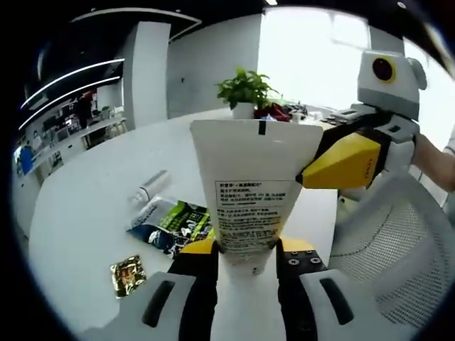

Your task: Arrange the skincare products in the storage area until every visible bottle or jar stands upright without overlapping.

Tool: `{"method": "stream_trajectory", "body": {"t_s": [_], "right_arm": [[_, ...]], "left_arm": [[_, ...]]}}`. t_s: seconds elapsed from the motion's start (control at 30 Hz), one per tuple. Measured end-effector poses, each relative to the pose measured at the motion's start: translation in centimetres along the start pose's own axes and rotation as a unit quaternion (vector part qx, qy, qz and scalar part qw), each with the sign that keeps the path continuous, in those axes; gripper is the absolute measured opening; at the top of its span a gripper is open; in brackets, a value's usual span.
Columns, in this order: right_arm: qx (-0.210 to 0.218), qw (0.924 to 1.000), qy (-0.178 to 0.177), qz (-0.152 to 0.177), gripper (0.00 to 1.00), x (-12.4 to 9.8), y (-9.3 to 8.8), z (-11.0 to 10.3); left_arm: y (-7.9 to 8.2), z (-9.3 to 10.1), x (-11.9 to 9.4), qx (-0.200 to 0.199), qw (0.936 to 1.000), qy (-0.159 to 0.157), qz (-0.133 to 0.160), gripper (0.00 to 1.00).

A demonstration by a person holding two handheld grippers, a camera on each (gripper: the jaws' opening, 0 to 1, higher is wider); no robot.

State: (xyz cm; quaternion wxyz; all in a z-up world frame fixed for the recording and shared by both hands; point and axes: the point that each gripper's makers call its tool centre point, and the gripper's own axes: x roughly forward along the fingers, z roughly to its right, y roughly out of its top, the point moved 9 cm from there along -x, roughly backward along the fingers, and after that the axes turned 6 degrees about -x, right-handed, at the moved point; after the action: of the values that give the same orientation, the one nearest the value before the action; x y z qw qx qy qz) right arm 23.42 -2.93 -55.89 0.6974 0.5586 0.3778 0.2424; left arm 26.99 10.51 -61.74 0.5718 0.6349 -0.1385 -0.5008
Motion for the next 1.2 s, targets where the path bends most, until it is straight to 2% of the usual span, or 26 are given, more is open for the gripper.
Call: {"method": "stream_trajectory", "body": {"t_s": [0.13,0.27,0.4,0.6,0.77,0.9,1.03,1.2], "right_arm": [[-0.013,0.9999,-0.006,-0.006,0.06,0.0,0.2,0.1],[-0.024,0.9997,-0.002,-0.009,0.06,0.1,0.3,0.0],[-0.026,0.9996,0.002,-0.009,0.07,0.1,0.3,0.0],[-0.034,0.9994,0.009,-0.008,0.08,0.0,0.2,0.0],[-0.032,0.9994,0.012,-0.01,0.08,-0.2,0.1,0.1],[-0.026,0.9993,0.017,-0.019,0.06,-0.2,-0.2,0.1],[-0.02,0.9995,0.02,-0.016,0.07,-0.2,-0.2,-0.1],[-0.015,0.9995,0.027,-0.011,0.07,0.0,0.1,0.0]], "left_arm": [[0.0,0.0,-0.5,0.049,0.9986,0.02,-0.005,0.29],[0.4,0.0,-1.9,0.046,0.9984,0.032,0.001,0.35],[0.7,-0.1,-3.8,0.045,0.9974,0.055,0.007,0.33],[1.5,1.5,-5.9,0.044,0.997,0.059,0.025,0.33],[1.9,2.7,-6.2,0.049,0.9969,0.052,0.034,0.32],[1.9,3.3,-5.7,0.051,0.9971,0.043,0.035,0.24],[1.8,3.1,-5.1,0.055,0.9967,0.051,0.032,0.31],[1.5,2.9,-4.6,0.059,0.9966,0.05,0.027,0.3]]}}
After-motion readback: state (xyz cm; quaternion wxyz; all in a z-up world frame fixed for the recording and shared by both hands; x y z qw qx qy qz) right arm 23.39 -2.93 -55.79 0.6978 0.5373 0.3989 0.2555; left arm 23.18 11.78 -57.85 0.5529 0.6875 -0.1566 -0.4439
